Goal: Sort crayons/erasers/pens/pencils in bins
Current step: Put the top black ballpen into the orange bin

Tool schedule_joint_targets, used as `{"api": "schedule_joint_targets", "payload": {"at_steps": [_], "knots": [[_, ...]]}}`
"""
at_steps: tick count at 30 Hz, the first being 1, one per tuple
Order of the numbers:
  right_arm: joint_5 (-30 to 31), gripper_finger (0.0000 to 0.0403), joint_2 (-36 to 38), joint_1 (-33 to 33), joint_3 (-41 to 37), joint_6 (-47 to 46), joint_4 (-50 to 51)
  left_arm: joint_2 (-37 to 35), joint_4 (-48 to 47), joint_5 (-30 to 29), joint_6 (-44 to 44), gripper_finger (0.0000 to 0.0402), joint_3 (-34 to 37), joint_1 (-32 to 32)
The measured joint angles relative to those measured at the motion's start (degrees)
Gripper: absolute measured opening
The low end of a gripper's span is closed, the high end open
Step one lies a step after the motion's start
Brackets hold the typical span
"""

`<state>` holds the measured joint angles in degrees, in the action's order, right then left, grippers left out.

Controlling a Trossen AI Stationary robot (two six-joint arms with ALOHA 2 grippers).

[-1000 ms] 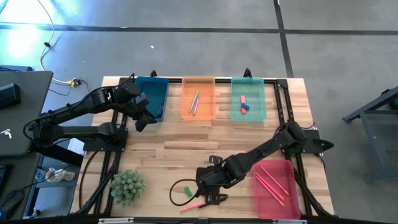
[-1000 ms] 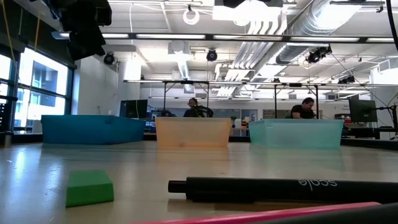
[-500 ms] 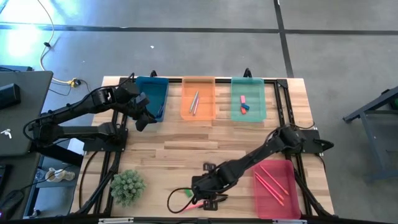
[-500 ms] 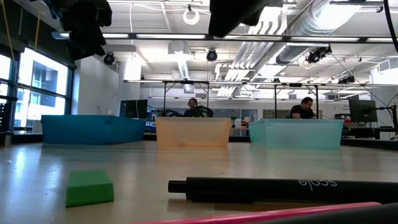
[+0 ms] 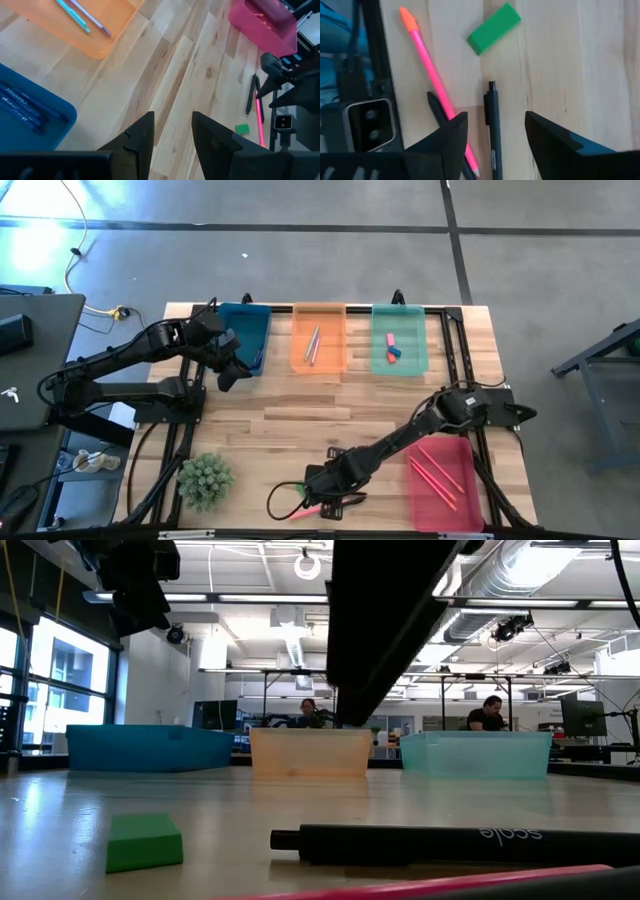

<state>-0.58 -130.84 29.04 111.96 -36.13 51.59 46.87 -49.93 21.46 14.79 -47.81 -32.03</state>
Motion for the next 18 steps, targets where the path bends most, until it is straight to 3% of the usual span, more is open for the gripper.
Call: {"api": "schedule_joint_targets", "payload": {"at_steps": [9, 18], "knots": [[-1.42, 0.0193, -2.28, 0.63, -0.02, -0.01, -0.76, 0.00, 0.04, 0.02, 0.00, 0.0119, 0.00, 0.00], [0.97, 0.0193, -3.21, 1.29, -0.02, 0.10, -2.03, 0.00, 0.04, 0.02, 0.02, 0.0119, 0.00, 0.00]]}}
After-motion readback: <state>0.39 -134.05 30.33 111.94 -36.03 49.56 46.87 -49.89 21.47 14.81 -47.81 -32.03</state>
